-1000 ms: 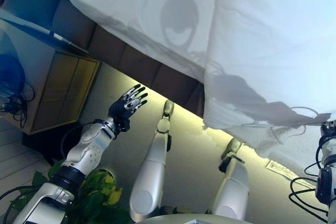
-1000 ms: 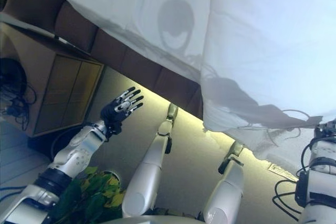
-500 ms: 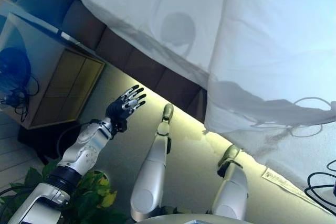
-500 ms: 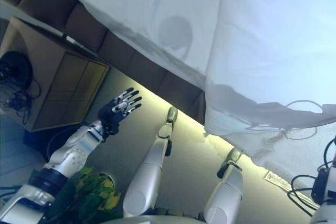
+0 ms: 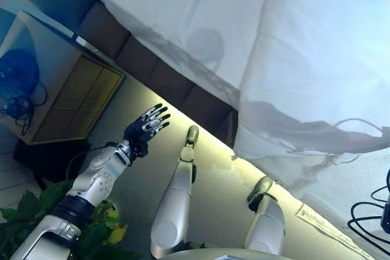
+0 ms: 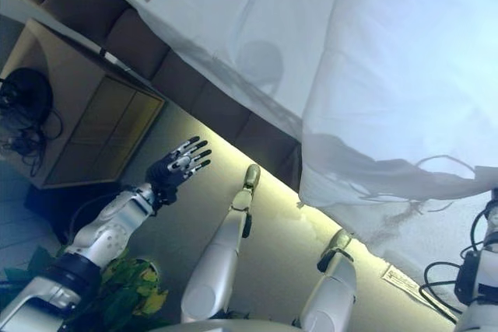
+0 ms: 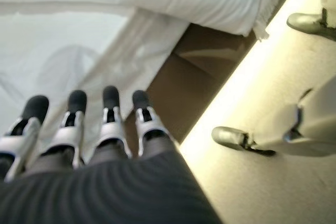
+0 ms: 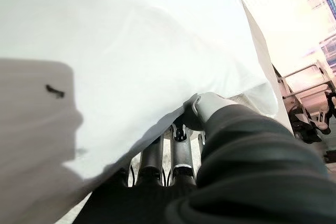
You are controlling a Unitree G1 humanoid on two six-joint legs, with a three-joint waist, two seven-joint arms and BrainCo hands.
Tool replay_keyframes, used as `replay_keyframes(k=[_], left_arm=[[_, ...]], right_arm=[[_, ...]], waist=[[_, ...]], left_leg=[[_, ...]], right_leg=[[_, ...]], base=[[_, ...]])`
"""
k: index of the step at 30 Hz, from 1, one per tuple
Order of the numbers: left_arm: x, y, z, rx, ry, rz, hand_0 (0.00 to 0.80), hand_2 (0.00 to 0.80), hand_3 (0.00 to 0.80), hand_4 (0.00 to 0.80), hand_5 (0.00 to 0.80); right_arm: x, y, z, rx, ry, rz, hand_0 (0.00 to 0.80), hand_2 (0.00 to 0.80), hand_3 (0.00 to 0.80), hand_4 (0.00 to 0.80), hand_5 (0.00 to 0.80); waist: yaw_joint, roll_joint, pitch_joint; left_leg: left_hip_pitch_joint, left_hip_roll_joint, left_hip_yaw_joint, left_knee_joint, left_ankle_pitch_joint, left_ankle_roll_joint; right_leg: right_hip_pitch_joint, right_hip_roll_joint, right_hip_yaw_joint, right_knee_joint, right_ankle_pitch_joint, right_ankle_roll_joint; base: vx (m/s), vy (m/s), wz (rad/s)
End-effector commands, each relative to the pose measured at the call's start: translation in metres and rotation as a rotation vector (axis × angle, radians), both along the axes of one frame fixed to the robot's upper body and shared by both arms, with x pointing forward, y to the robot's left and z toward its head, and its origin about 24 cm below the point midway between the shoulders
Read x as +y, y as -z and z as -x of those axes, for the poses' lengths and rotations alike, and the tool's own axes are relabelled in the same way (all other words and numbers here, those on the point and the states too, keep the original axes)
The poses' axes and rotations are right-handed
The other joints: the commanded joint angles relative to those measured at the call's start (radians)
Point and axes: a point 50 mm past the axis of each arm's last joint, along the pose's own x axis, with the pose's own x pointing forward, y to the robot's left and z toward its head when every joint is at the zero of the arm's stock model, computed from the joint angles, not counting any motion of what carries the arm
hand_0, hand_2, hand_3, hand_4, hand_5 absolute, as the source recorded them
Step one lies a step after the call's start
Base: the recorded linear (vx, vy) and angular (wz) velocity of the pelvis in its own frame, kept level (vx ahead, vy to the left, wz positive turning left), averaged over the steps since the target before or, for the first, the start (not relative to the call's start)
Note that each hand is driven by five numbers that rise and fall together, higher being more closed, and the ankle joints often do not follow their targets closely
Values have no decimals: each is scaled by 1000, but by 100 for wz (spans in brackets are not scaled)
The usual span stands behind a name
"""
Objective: Make the bed neatly
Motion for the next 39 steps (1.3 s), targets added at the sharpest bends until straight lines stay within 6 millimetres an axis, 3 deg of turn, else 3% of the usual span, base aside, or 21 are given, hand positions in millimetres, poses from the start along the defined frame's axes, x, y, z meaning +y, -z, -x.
replay_keyframes(k=[1,10,15,16,24,28,36,39], left_arm=[[-6,-17,-7,-75,9,24,0,0,0,0,0],[-11,3,-4,13,-36,-36,0,0,0,0,0],[-28,11,0,39,-8,-50,0,0,0,0,0],[-35,14,2,50,12,-64,0,0,0,0,0],[-60,45,14,153,73,-244,0,0,0,0,0],[-69,41,4,-1,73,-534,0,0,0,0,0],[-86,9,-20,-318,-72,-916,0,0,0,0,0],[-86,-16,-26,-623,-155,-1163,0,0,0,0,0]], right_arm=[[12,12,-4,42,-87,138,800,800,800,800,800],[81,33,-45,56,-376,258,800,800,800,800,800],[129,29,-65,82,-558,379,800,800,800,800,800],[147,27,-69,66,-618,405,800,800,800,800,800],[213,13,-75,-63,-808,459,800,800,800,800,800],[235,6,-79,-80,-842,462,800,800,800,800,800],[262,-3,-86,-104,-853,437,800,800,800,800,800],[268,-5,-86,-110,-856,423,800,800,800,800,800]], waist=[[15,-41,-47],[-7,-91,-102],[-21,-99,-116],[-25,-99,-118],[-57,-89,-132],[-73,-89,-134],[-76,-97,-128],[-68,-107,-126]], left_leg=[[21,57,43,105,-128,-14],[197,91,38,67,-173,-14],[289,96,36,30,-179,-10],[317,96,36,22,-182,-8],[447,95,49,-23,-191,3],[498,105,61,-43,-194,5],[544,119,61,-59,-198,-2],[546,123,52,-53,-202,-8]], right_leg=[[-69,22,-9,-175,272,-27],[90,69,9,-253,271,-24],[165,69,14,-289,279,-19],[186,66,15,-294,280,-17],[287,57,26,-314,266,-5],[326,61,34,-323,258,3],[370,58,26,-340,259,9],[379,56,18,-339,257,10]], base=[[-2,-37,-2],[61,-9,-2],[75,11,-6],[89,17,-7],[84,40,0],[50,4,-1],[35,-33,-1],[51,-77,3]])
